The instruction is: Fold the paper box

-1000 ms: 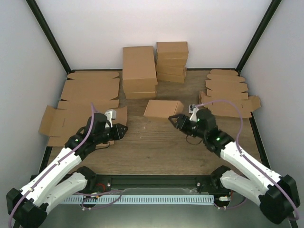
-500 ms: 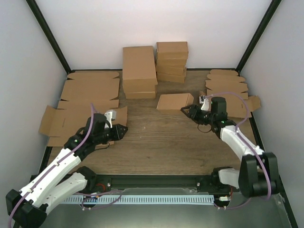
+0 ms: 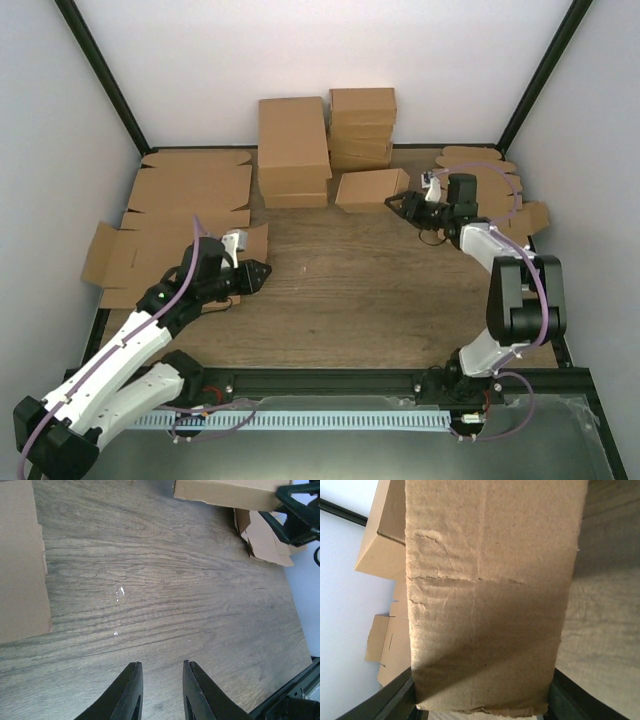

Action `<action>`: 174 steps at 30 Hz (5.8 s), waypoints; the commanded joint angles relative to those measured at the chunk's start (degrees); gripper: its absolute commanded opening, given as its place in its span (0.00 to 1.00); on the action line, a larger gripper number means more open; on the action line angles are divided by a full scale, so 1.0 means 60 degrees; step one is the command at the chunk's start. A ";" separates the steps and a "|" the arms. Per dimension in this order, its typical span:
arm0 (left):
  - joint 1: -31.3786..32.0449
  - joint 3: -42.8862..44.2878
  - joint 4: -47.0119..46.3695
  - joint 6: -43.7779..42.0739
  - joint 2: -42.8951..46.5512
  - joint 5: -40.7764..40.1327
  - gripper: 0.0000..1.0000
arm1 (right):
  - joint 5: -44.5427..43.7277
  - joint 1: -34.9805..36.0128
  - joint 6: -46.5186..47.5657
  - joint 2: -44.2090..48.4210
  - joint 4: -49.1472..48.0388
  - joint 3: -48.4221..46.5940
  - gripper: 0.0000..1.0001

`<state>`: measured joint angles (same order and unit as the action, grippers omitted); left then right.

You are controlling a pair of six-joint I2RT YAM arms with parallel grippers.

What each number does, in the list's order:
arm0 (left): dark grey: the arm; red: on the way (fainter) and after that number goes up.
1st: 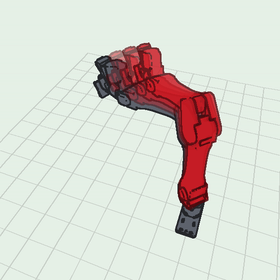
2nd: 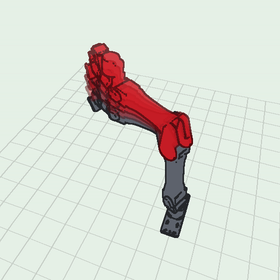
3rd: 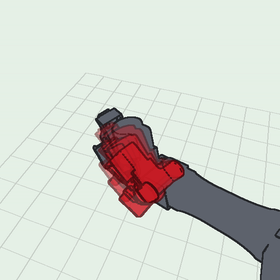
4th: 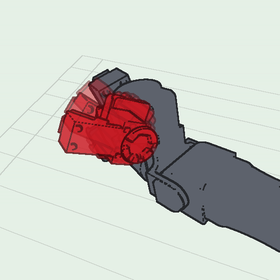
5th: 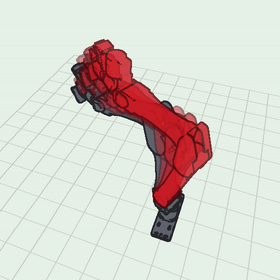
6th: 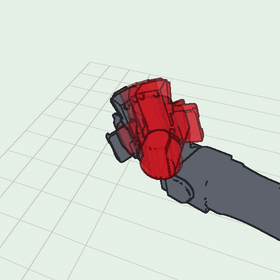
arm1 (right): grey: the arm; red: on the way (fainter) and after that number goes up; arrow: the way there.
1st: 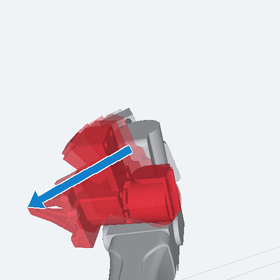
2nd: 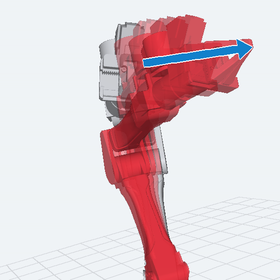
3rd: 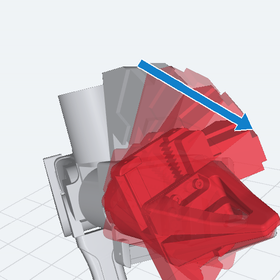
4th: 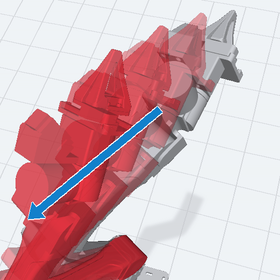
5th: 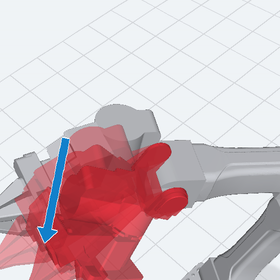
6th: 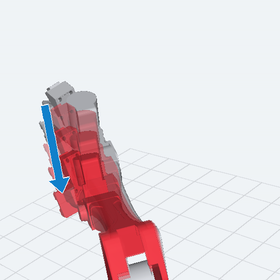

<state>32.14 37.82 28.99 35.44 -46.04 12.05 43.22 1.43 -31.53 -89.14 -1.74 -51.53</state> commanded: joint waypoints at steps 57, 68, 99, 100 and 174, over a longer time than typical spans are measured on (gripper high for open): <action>-0.0024 -0.0166 -0.1516 -0.0476 -0.0650 -0.0139 0.26 | -0.0336 -0.0292 0.1284 -0.5728 0.1040 -0.5475 0.98; -0.0023 -0.0199 -0.1474 -0.0430 -0.0623 -0.0184 0.26 | -0.2818 0.0412 0.3045 -0.5686 0.1932 -0.6108 1.00; -0.0017 0.0041 -0.1506 -0.0516 -0.1130 -0.0224 0.26 | -0.2258 0.0757 0.4346 -0.6633 0.1147 -0.7352 1.00; -0.0029 0.0041 -0.1520 -0.0516 -0.1143 -0.0222 0.26 | -0.2138 0.0757 0.4328 -0.6629 0.1096 -0.7350 0.99; -0.0054 -0.4064 -0.6668 -0.4162 0.1749 -0.6132 1.00 | -0.5859 0.1321 0.2152 0.6567 -0.2242 0.5860 1.00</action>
<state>32.01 14.33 -8.03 11.84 -37.52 -25.93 7.70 9.10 -19.99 -50.22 -12.99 -15.73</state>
